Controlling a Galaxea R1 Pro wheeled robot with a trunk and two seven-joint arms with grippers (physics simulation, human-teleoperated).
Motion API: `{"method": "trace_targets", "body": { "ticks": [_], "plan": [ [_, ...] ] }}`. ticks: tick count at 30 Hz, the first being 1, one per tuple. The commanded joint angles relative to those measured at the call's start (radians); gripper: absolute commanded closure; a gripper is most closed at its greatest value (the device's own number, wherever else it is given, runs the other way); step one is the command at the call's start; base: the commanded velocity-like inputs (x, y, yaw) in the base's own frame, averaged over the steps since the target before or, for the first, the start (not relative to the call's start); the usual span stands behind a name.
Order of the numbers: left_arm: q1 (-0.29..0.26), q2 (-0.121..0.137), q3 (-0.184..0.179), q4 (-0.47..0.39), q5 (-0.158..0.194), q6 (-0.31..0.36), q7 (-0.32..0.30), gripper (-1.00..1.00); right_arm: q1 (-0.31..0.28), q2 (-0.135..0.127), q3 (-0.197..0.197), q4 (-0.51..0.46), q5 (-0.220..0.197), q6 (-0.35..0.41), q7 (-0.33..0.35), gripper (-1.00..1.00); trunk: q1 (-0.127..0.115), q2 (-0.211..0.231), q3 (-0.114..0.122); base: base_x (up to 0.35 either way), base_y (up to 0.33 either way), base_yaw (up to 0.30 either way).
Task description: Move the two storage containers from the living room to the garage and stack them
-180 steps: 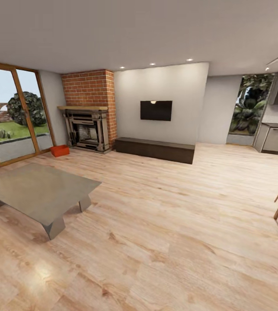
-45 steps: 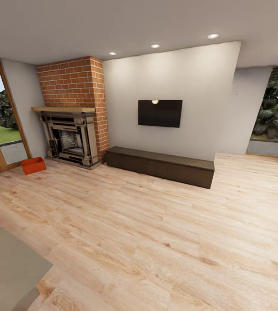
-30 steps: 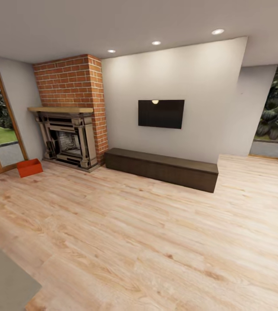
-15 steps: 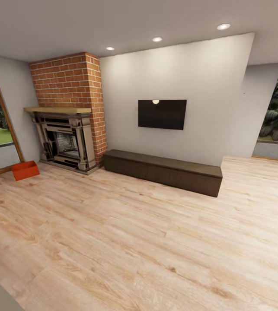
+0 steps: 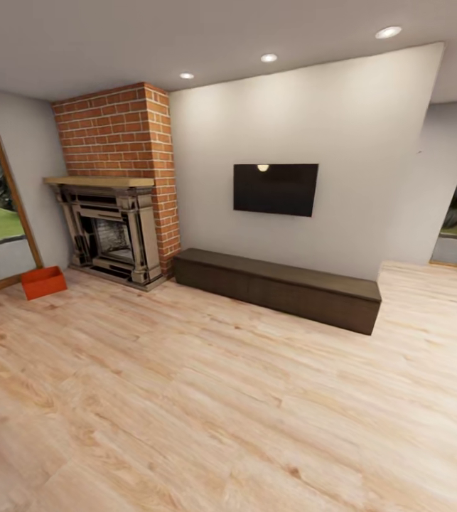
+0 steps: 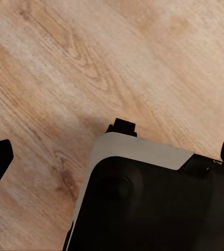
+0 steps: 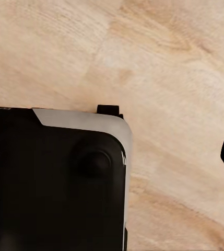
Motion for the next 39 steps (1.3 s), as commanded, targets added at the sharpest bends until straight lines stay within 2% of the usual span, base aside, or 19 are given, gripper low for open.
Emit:
{"method": "trace_targets", "body": {
  "ticks": [1,22,39],
  "plan": [
    [-0.001,0.0,0.004,0.001,0.004,-0.004,0.002,-1.0,-0.001,0.0,0.007,0.003,-0.011,-0.006,0.005,-1.0,0.001,-0.001,-0.001,0.322,0.0,0.218],
    [-0.001,0.0,0.004,0.001,0.003,-0.004,0.002,-1.0,-0.001,0.0,0.008,0.003,-0.011,-0.006,0.005,-1.0,0.001,-0.001,-0.001,0.322,0.0,0.259],
    [-0.001,0.0,0.004,0.001,0.003,-0.006,0.002,-1.0,-0.001,-0.003,0.012,0.003,-0.011,-0.003,0.005,-1.0,0.001,-0.001,-0.001,0.322,0.0,0.026]
  ]
}}
